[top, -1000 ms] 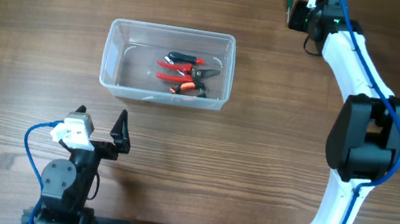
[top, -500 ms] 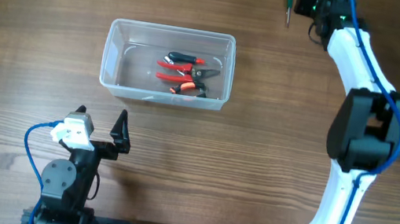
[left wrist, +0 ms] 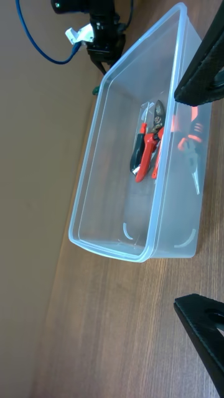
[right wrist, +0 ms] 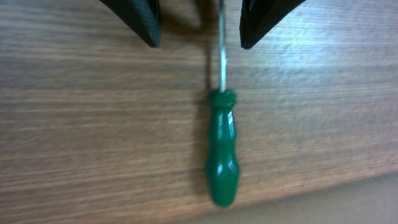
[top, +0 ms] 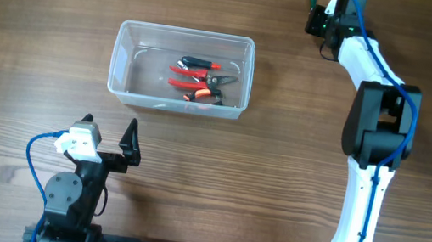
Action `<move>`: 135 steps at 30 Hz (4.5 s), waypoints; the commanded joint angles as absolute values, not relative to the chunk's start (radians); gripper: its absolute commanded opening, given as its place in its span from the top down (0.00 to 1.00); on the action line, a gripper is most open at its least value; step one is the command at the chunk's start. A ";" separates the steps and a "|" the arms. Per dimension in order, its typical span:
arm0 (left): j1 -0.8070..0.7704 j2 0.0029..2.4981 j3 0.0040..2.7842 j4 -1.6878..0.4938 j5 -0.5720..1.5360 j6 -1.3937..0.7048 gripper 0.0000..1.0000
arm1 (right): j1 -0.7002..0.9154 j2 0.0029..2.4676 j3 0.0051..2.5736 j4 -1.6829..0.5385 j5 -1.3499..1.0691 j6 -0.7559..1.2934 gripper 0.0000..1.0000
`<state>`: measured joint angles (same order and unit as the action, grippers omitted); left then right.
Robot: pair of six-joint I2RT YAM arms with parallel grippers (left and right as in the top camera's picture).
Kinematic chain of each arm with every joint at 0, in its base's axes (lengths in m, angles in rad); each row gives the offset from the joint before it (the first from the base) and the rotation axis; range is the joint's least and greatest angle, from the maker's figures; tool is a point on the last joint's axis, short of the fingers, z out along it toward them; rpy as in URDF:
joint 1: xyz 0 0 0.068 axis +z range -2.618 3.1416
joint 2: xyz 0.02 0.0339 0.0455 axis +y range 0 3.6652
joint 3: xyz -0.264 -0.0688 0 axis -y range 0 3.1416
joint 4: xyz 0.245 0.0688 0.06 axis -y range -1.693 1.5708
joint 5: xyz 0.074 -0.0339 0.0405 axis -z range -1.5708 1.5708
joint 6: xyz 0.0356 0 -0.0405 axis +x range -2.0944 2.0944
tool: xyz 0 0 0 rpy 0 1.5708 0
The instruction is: Pack container
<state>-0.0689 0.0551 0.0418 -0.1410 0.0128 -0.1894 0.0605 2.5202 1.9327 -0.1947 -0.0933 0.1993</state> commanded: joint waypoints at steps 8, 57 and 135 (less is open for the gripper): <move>-0.063 0.054 0.038 -0.142 0.010 -0.198 0.00 | 0.074 2.542 1.947 -0.429 -0.080 0.176 0.60; -0.063 0.054 0.038 -0.142 0.010 -0.198 0.00 | 0.076 2.385 2.768 -0.743 -0.290 0.135 0.31; -0.063 0.054 0.037 -0.142 0.010 -0.198 0.00 | 0.101 2.819 2.447 -0.533 0.023 -0.042 0.51</move>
<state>-0.0689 0.0551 0.0418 -0.1410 0.0128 -0.1894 0.0940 2.7701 2.4557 -0.5358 0.0063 -0.0425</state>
